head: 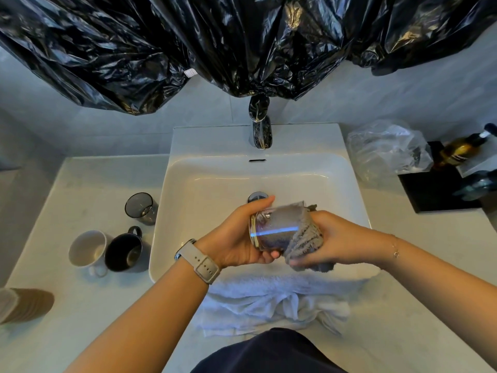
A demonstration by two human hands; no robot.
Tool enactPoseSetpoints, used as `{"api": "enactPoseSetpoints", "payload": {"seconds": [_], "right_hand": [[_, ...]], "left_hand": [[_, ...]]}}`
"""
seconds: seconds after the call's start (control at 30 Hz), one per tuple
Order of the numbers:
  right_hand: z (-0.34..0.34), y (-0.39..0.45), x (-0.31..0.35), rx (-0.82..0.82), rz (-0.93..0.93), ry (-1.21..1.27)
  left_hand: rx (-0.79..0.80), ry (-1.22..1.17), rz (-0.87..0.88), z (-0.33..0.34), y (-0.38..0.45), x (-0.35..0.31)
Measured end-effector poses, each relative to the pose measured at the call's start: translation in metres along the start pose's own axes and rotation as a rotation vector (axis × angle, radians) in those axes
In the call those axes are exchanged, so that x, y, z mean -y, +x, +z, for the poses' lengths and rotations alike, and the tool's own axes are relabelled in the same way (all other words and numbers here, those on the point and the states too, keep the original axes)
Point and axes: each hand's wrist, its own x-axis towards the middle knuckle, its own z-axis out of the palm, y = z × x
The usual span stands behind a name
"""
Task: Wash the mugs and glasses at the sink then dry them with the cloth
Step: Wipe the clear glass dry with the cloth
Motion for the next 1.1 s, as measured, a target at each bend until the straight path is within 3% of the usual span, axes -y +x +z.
{"api": "enactPoseSetpoints", "payload": {"seconds": [0.2, 0.33, 0.37, 0.47, 0.5, 0.53, 0.6, 0.67, 0.73, 0.93, 1.03, 1.1], "right_hand": [[0.026, 0.009, -0.005, -0.423, -0.235, 0.130], [0.046, 0.011, -0.009, -0.672, -0.225, 0.288], [0.042, 0.009, -0.011, -0.610, -0.187, 0.271], [0.024, -0.005, -0.009, -0.137, -0.082, 0.166], [0.021, -0.009, -0.010, -0.050, -0.072, 0.096], [0.019, -0.010, -0.009, -0.045, -0.082, 0.020], [0.022, -0.009, -0.010, -0.186, -0.133, -0.047], [0.026, -0.007, -0.008, -0.315, -0.172, 0.049], [0.024, -0.003, -0.006, -0.343, -0.165, 0.161], [0.012, 0.004, 0.003, -0.103, 0.008, 0.720], [0.009, 0.005, 0.006, 0.001, 0.039, 0.953], [0.012, 0.008, 0.006, -0.002, 0.044, 0.979]], "left_hand": [[-0.188, -0.026, 0.224, 0.010, 0.004, 0.012], [-0.264, 0.006, 0.282, 0.016, 0.007, 0.018], [-0.279, 0.019, 0.272, 0.014, 0.006, 0.018], [-0.272, 0.060, 0.149, 0.010, -0.001, 0.013], [-0.262, 0.075, 0.094, 0.011, -0.002, 0.012], [-0.255, 0.079, 0.060, 0.013, -0.002, 0.013], [-0.273, 0.062, 0.092, 0.022, -0.001, 0.015], [-0.346, 0.079, 0.226, 0.028, 0.003, 0.016], [-0.430, 0.128, 0.345, 0.032, 0.003, 0.015], [-0.629, 0.537, 0.766, 0.040, -0.007, 0.023], [-0.630, 0.682, 0.925, 0.037, -0.011, 0.027], [-0.593, 0.697, 0.945, 0.031, -0.011, 0.026]]}}
